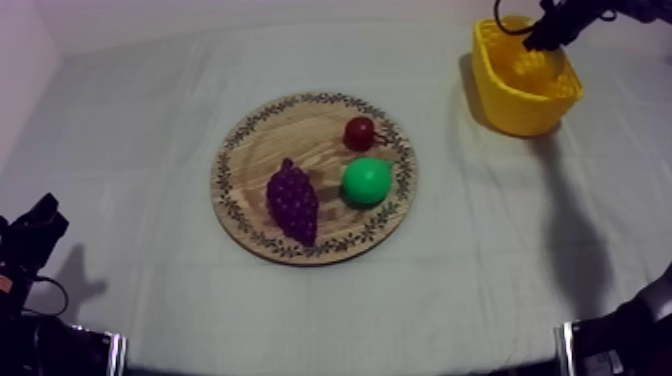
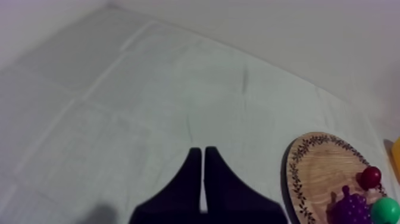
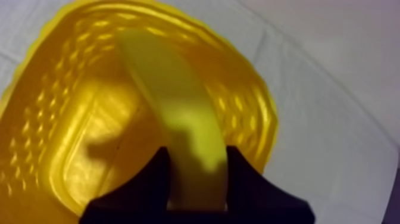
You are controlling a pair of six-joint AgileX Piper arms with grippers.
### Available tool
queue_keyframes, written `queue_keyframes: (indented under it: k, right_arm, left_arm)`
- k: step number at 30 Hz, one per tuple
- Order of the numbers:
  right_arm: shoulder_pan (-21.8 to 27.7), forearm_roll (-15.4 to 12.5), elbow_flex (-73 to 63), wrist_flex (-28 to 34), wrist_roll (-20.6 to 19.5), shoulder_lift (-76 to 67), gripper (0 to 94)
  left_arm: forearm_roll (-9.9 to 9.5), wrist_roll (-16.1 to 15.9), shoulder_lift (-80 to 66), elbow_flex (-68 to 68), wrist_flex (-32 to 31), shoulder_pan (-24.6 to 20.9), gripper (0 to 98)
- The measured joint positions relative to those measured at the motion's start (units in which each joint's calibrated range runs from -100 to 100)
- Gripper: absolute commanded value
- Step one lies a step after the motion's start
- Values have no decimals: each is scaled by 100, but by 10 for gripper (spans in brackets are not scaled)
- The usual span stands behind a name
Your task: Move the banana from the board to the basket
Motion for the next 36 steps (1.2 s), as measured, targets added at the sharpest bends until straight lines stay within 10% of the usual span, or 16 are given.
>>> queue_keyframes:
  k: [22,36]
  right_arm:
    - [33,40,288,-467,-81,173,352]
    - [199,-536,1302,-773,-183,-1160,155]
  left_arm:
    - [0,0,0,0,0,0,1]
    - [0,0,0,0,0,0,1]
